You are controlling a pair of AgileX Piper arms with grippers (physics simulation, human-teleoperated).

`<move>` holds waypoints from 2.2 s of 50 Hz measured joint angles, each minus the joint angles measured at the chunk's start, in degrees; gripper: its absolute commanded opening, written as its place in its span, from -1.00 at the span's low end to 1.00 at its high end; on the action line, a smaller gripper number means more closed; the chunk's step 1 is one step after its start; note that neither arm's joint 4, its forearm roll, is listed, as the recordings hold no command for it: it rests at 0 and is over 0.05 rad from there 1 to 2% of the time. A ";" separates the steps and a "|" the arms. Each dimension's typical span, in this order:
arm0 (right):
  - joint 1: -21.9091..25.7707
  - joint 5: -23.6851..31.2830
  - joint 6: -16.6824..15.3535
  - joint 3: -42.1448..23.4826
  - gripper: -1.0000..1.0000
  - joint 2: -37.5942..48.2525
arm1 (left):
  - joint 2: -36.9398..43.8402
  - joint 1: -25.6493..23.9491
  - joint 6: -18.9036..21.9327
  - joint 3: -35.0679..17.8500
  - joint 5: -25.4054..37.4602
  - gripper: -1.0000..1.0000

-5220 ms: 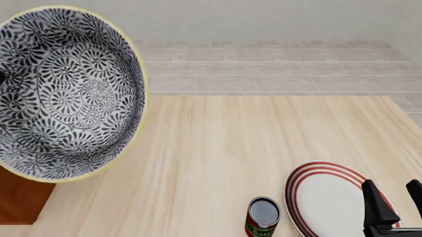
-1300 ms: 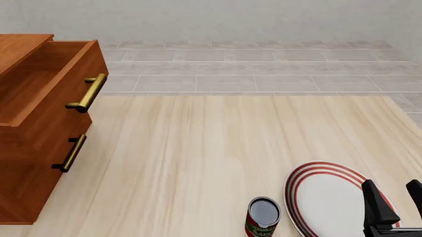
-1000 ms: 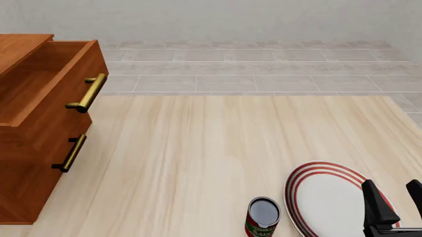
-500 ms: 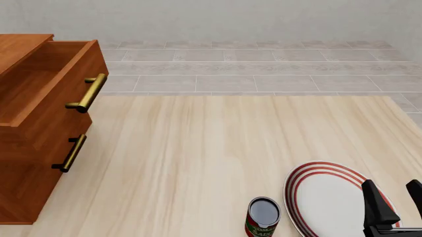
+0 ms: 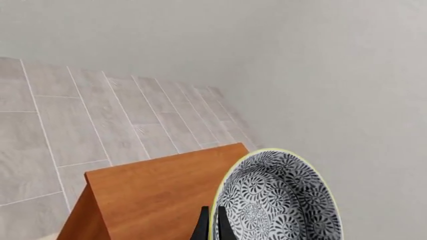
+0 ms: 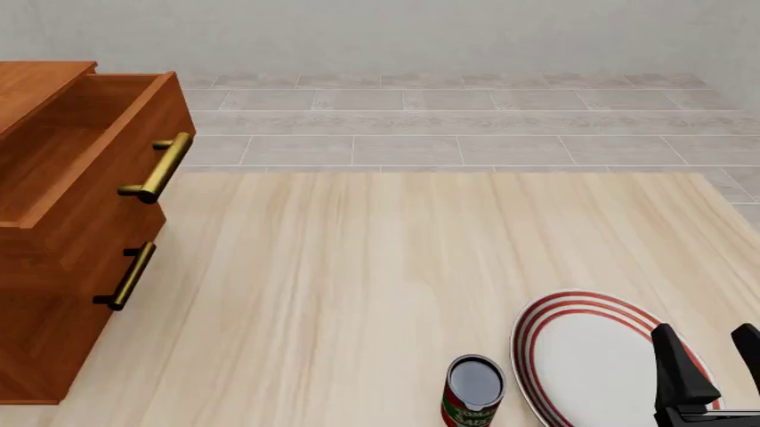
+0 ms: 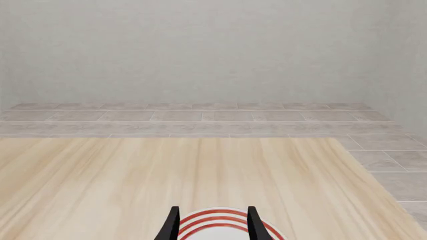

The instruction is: Put the bowl on top of the cabinet.

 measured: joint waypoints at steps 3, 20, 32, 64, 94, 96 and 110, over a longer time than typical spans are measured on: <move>0.00 0.00 0.00 0.00 1.00 0.00 | -0.02 0.07 0.28 0.05 -0.06 -1.00; 0.00 0.00 0.00 0.00 1.00 0.00 | 0.25 0.75 2.46 0.51 -1.06 -1.00; 0.00 0.00 0.00 0.00 1.00 0.00 | 0.14 0.64 3.35 0.84 -1.50 -1.00; 0.00 0.00 0.00 0.00 1.00 0.00 | 1.18 0.61 4.90 1.66 -2.41 -1.00; 0.00 0.00 0.00 0.00 1.00 0.00 | 1.02 1.51 4.96 2.00 -3.55 1.00; 0.00 0.00 -0.01 0.00 1.00 0.00 | 0.94 1.57 4.99 2.06 -3.63 1.00; 0.00 0.00 0.00 0.00 1.00 0.00 | -1.54 1.42 5.06 3.04 -3.84 1.00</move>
